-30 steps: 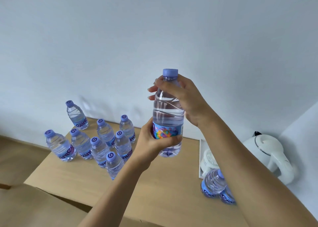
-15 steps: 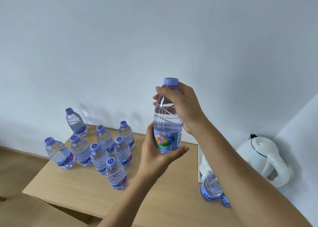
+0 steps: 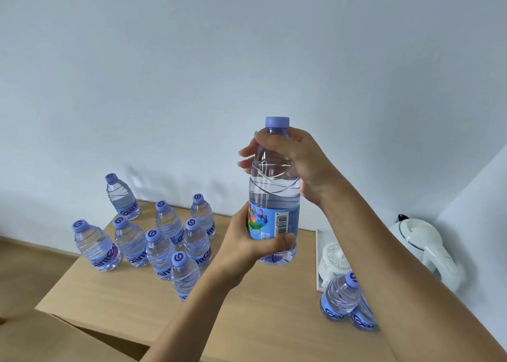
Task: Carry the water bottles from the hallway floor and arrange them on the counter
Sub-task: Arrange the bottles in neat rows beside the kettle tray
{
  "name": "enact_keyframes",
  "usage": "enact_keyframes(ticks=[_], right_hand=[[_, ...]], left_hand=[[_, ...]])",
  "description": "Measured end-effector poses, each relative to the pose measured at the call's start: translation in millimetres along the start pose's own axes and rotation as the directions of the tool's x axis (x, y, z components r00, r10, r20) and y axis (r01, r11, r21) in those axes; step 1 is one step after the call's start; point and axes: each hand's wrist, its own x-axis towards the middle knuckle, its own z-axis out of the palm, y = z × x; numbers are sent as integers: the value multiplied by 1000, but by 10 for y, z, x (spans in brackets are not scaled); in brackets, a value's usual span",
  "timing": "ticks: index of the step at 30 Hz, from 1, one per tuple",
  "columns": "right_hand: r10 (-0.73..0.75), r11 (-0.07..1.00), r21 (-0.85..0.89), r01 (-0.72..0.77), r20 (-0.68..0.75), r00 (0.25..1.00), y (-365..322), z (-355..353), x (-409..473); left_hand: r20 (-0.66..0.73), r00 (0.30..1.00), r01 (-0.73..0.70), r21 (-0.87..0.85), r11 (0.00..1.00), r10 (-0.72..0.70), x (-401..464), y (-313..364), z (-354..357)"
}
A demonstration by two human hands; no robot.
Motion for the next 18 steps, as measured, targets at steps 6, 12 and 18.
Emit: enact_keyframes(ticks=[6,12,18], right_hand=[[-124,966,-253,47,-301,946,22,146,2],[-201,935,-354,31,-456,867,49,236,-19],[-23,997,-80,23,-3,1000,-127,-22,-75]], left_hand=[[-96,994,-37,88,995,45,-4,-23,138],[-213,972,-65,154,986,97,-2,-19,167],[14,999,-51,93,994,50,-7,72,6]])
